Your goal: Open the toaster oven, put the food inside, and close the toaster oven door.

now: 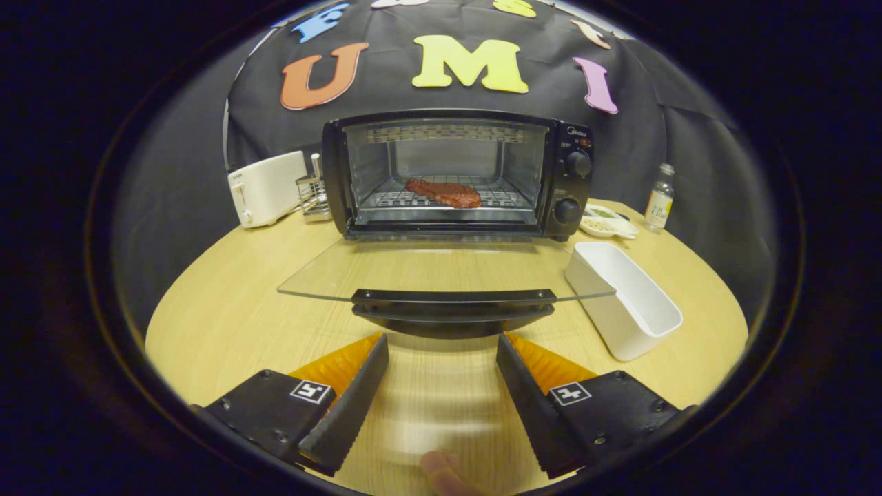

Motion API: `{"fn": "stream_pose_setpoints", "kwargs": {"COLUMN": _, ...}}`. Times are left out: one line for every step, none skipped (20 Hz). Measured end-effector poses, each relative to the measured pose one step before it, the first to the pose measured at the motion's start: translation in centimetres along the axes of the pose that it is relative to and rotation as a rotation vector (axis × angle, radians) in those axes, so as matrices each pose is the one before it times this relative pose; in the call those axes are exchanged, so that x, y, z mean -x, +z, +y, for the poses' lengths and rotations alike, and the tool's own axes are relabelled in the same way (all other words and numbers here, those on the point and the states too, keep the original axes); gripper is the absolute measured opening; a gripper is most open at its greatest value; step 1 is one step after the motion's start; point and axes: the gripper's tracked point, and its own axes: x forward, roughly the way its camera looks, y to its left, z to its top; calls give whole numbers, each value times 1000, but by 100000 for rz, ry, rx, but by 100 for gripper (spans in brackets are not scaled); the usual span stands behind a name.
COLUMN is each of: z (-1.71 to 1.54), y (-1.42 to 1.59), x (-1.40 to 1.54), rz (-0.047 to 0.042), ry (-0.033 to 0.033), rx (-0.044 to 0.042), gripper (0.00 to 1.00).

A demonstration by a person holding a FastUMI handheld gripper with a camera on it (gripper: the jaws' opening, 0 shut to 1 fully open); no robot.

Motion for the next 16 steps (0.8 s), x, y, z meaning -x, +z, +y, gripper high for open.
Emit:
{"fn": "stream_pose_setpoints", "kwargs": {"z": 23, "y": 19, "x": 57, "rz": -100, "ry": -47, "rx": 102, "gripper": 100}}
{"fn": "stream_pose_setpoints", "kwargs": {"z": 100, "y": 287, "x": 60, "rz": -829, "ry": 127, "rx": 147, "gripper": 100}}
{"fn": "stream_pose_setpoints", "kwargs": {"z": 164, "y": 257, "x": 46, "rz": -834, "ry": 458, "rx": 261, "gripper": 100}}
{"fn": "stream_pose_setpoints", "kwargs": {"z": 190, "y": 275, "x": 145, "rz": -551, "ry": 595, "rx": 209, "gripper": 100}}
{"fn": "stream_pose_setpoints", "kwargs": {"z": 189, "y": 260, "x": 115, "rz": -653, "ry": 719, "rx": 153, "gripper": 100}}
{"fn": "stream_pose_setpoints", "kwargs": {"z": 271, "y": 400, "x": 138, "rz": -858, "ry": 790, "rx": 107, "gripper": 100}}
{"fn": "stream_pose_setpoints", "kwargs": {"z": 56, "y": 443, "x": 175, "rz": -511, "ry": 185, "rx": -54, "gripper": 100}}
{"fn": "stream_pose_setpoints", "kwargs": {"z": -35, "y": 468, "x": 130, "rz": -455, "ry": -529, "rx": -274, "gripper": 100}}
{"fn": "stream_pose_setpoints", "kwargs": {"z": 165, "y": 402, "x": -21, "rz": -700, "ry": 134, "rx": -387, "gripper": 100}}
{"fn": "stream_pose_setpoints", "kwargs": {"z": 222, "y": 380, "x": 37, "rz": -401, "ry": 627, "rx": -486, "gripper": 100}}
{"fn": "stream_pose_setpoints", "kwargs": {"z": -27, "y": -108, "x": 111, "rz": 696, "ry": -455, "rx": -694, "gripper": 100}}
{"fn": "stream_pose_setpoints", "kwargs": {"z": -60, "y": -310, "x": 84, "rz": 1144, "ry": -70, "rx": -53, "gripper": 100}}
{"fn": "stream_pose_setpoints", "kwargs": {"z": -182, "y": -646, "x": 140, "rz": 2148, "ry": -503, "rx": -511, "gripper": 100}}
{"fn": "stream_pose_setpoints", "kwargs": {"z": -234, "y": -704, "x": 60, "rz": 2446, "ry": -540, "rx": -992, "gripper": 100}}
{"fn": "stream_pose_setpoints", "kwargs": {"z": -151, "y": -467, "x": -154, "rz": 2107, "ry": -504, "rx": -1516, "gripper": 100}}
{"fn": "stream_pose_setpoints", "kwargs": {"z": -4, "y": -89, "x": -385, "rz": 962, "ry": 47, "rx": -1504, "gripper": 100}}
